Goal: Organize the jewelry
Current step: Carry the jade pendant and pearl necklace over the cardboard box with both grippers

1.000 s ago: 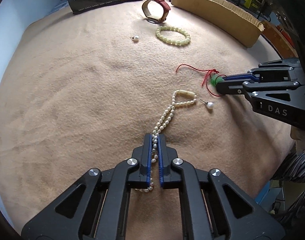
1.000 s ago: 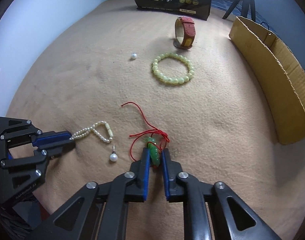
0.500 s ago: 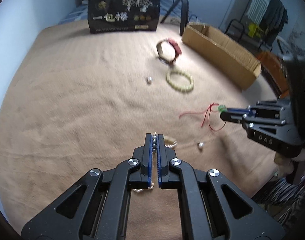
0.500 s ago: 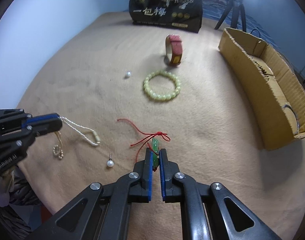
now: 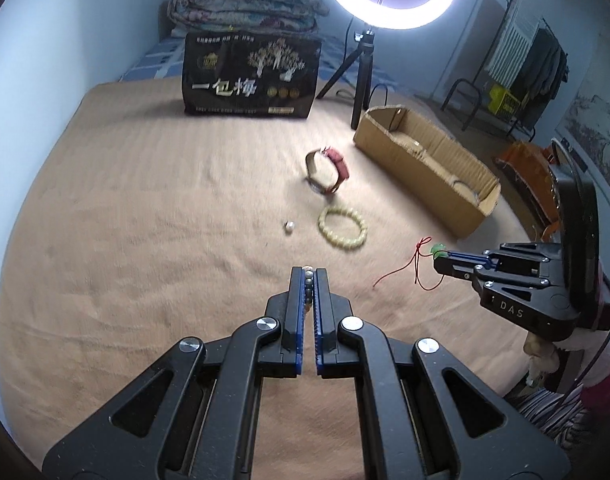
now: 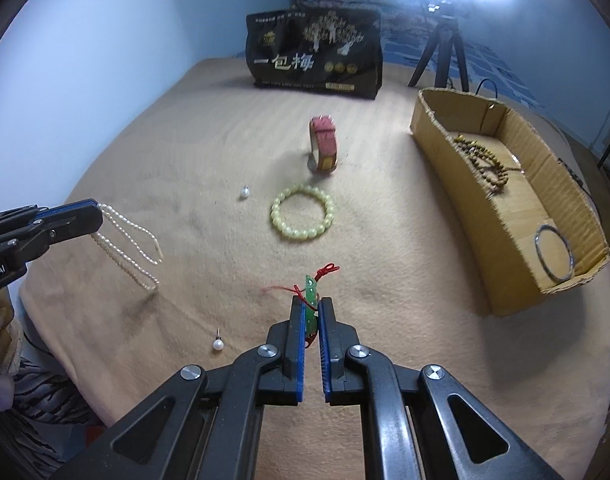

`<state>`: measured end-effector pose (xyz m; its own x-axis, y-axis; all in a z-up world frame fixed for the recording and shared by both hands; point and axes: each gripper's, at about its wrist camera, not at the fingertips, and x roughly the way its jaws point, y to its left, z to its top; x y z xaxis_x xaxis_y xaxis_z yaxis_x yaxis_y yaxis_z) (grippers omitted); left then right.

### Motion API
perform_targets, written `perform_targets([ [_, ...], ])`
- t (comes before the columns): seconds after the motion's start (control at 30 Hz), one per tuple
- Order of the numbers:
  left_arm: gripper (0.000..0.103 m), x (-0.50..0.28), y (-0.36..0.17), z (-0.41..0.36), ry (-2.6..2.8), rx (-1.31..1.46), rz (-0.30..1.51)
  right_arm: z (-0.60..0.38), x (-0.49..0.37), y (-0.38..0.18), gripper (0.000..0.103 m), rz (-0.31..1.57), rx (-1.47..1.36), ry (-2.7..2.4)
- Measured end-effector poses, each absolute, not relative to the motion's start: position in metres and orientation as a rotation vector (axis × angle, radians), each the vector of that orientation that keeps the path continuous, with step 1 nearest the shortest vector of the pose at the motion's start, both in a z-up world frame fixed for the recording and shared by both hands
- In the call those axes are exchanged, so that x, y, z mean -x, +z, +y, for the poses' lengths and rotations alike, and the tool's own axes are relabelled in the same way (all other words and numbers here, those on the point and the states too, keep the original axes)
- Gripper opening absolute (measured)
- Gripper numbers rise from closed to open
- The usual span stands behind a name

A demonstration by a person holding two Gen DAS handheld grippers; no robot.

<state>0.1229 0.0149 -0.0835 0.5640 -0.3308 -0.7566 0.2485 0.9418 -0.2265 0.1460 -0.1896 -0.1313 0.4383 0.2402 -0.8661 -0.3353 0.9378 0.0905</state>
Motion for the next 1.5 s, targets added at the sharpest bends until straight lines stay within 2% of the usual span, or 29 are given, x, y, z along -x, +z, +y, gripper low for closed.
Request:
perform_targets([
  [0.97,0.002,-0.179,-0.011,-0.076,-0.484,0.113,0.793,-0.298,-0.186,-0.065,0.004,0.893,-0.048,0.194],
  [1.5,0.002,-0.215,-0.009,-0.158,-0.589,0.148,0.792,-0.351,-0.228,-0.063,0.004,0.878,-0.087,0.119],
])
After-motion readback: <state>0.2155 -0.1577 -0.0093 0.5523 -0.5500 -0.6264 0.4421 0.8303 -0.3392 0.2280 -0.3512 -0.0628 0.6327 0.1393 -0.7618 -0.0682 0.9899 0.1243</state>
